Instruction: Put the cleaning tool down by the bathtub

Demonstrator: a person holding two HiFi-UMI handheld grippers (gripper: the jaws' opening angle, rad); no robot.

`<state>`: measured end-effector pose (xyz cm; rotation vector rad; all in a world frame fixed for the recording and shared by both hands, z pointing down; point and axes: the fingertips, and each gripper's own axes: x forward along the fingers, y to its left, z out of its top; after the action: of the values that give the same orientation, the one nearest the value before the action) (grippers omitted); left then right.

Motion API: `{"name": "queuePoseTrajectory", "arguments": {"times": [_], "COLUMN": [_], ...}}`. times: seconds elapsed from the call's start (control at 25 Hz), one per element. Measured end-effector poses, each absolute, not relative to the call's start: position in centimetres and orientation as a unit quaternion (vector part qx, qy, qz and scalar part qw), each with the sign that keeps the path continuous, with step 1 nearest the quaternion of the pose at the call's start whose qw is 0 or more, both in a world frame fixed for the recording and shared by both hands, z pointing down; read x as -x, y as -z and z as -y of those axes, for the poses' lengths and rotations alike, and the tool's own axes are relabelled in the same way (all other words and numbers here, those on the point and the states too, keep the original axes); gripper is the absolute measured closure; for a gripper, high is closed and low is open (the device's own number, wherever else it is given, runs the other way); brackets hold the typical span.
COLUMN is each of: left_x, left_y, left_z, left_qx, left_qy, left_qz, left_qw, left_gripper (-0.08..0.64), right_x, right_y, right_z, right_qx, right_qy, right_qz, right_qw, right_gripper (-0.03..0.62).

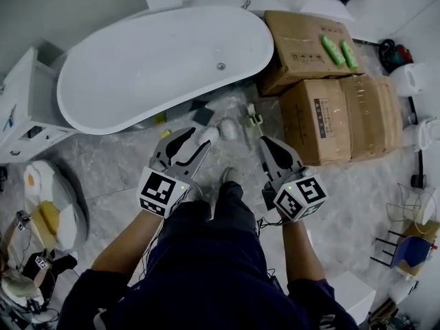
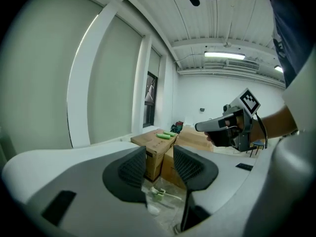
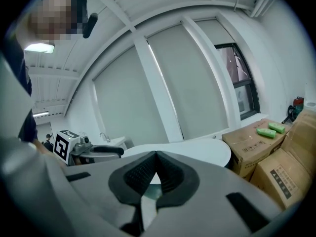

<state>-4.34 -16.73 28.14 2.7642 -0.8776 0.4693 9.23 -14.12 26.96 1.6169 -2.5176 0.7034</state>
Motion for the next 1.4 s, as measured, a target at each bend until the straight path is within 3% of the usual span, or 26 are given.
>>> {"name": "queuePoseTrajectory", "arguments": {"times": [0.48,1.0,1.4], "left_x": [6.6,7.6,7.9], "left_y": [-20.2,-17.9,-16.6], "left_z": [15.1,16.9,17.1], "left_qx": [-0.947,-0.952,-0.956], "left_qy": [-0.115,-0.094,-0.073], "left_qz": [0.291,0.289,0.282], "left_qw": [0.068,0.047,0.035], "left_gripper": [0.373,0.463,0.492], "right_x": [-5.7,-4.2,-2.8], "right_y": [-21.4,-18.2,-17.1], "right_z": [12.6,14.4,14.9], "right_qx": [-0.518,-0.514,-0.508], "right_qy": [-0.196,-0.167,-0.156], "right_qz": [0.832,0.841,0.847], "right_qw": [0.018,0.005,0.0], "right_gripper": [0.588,0.588,0.588]}}
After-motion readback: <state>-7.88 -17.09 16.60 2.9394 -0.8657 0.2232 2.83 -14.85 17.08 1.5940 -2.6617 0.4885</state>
